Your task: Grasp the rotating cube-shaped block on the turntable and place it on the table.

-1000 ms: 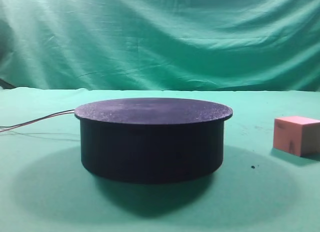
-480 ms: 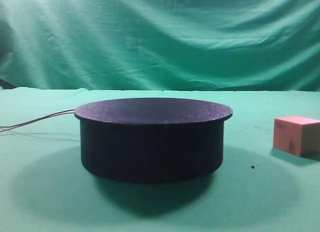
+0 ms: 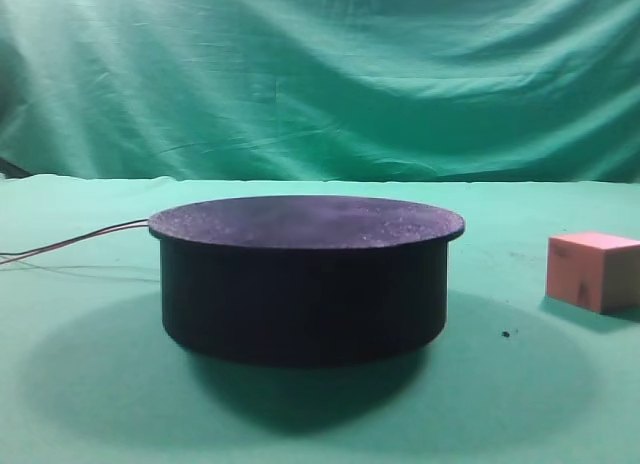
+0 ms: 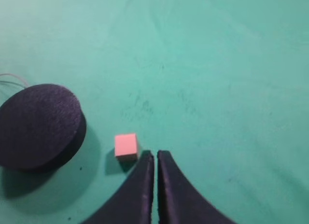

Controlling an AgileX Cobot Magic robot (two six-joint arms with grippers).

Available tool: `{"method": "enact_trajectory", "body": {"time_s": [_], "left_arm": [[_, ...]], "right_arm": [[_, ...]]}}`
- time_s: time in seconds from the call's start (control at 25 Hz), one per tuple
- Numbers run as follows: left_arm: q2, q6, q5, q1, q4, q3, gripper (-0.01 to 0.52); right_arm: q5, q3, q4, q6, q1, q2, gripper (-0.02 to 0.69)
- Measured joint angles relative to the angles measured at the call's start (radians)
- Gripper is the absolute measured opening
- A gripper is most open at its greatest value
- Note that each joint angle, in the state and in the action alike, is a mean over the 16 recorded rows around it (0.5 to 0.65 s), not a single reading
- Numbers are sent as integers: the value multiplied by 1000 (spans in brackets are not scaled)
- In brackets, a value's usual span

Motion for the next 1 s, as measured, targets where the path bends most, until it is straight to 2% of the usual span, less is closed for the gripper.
{"method": "enact_trajectory", "body": {"time_s": [0.36,0.6,1.0], "left_arm": [[0,0,0,0,0,0,0],[0,0,0,0,0,0,0],[0,0,0,0,0,0,0]], "right_arm": [[-145,264,48,-60,-176,-244,0],[-163,341,51,-87,-197,-329,0],[-171,358,51,-97,-198,-341,6]]}}
